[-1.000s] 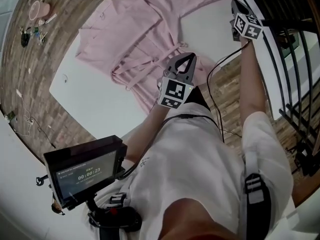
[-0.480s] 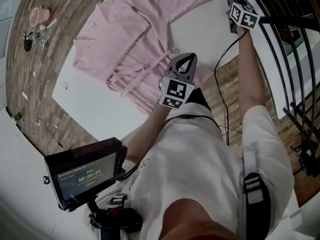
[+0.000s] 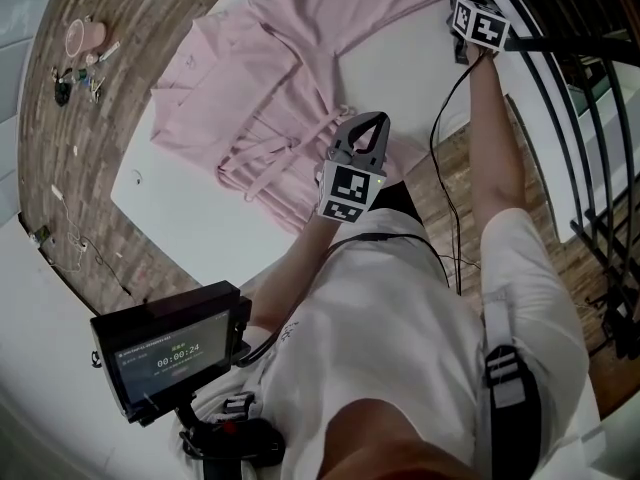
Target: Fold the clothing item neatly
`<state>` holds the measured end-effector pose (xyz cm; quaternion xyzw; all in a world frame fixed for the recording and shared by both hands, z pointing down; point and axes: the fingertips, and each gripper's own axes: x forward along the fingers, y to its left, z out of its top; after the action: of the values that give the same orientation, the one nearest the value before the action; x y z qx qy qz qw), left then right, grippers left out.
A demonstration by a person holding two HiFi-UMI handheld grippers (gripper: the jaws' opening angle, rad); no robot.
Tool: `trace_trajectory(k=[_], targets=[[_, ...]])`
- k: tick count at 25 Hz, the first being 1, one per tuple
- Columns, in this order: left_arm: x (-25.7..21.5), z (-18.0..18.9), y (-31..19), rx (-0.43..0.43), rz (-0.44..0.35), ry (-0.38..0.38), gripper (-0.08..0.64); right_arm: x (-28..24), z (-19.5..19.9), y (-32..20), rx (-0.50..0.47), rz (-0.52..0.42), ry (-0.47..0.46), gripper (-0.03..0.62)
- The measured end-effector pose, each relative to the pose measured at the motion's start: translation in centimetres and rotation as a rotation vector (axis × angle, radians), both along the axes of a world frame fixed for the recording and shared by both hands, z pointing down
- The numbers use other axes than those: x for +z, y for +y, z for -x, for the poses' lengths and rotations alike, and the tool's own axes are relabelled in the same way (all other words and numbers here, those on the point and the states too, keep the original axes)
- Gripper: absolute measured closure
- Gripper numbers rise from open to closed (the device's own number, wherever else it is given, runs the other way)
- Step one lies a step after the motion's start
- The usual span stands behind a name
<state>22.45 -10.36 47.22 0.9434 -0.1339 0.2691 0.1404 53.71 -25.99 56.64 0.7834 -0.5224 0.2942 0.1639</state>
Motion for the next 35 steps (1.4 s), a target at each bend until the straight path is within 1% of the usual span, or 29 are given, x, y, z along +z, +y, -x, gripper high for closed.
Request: trace_trajectory(k=[2,5,7,10,11,13,16,18,21,25,29,35], targets=[[0.1,0.1,0.0,0.0,0.0,-0.005,0.557,0.5,0.0,-0.1,0.016,0.04,-0.012,0.508],[0.2,0.2,0.1,-0.001,-0.003,-0.012,0.557,1.1,0.0,-0.2,0.028,0.088,-0.006,0.508],[0.3,0.2,0.0,-0.002,-0.007,-0.017,0.557,1.3,0.0,-0.3,0.031,0.097,-0.002,0.509],[0.4,0.5,-0.2,-0.005,-0.01,-0.023,0.557,1.4,0.5,-0.6,0.006,0.105,0.011,0.547],[0.4,0.6,-0.2,-0.007,-0.011,-0.024,0.557,1.4,0.8,-0.7,-0.004,0.105,0.018,0.551],[0.2,0.6,-0.2,-0.009,-0.015,-0.024,0.557,0.8,0.9,-0.7,-0.012,0.082,0.032,0.554],[-0.6,0.4,0.1,-0.009,-0.03,-0.018,0.557,-1.6,1.0,-0.5,-0.024,0.003,0.067,0.554],[-1.0,0.4,0.3,-0.01,-0.039,-0.014,0.557,-3.4,1.6,-0.8,-0.059,-0.05,0.099,0.554],[-1.2,0.7,0.1,-0.015,-0.047,-0.007,0.557,-5.3,3.0,-1.3,-0.114,-0.098,0.148,0.554],[-1.6,1.5,-0.1,-0.026,-0.058,-0.001,0.557,-7.3,6.1,-2.3,-0.207,-0.146,0.199,0.554],[-2.0,2.5,-0.2,-0.033,-0.068,0.006,0.557,-8.7,9.8,-2.8,-0.297,-0.164,0.249,0.554],[-2.4,4.4,-0.2,-0.051,-0.073,0.012,0.557,-9.5,14.9,-3.2,-0.391,-0.184,0.264,0.554]])
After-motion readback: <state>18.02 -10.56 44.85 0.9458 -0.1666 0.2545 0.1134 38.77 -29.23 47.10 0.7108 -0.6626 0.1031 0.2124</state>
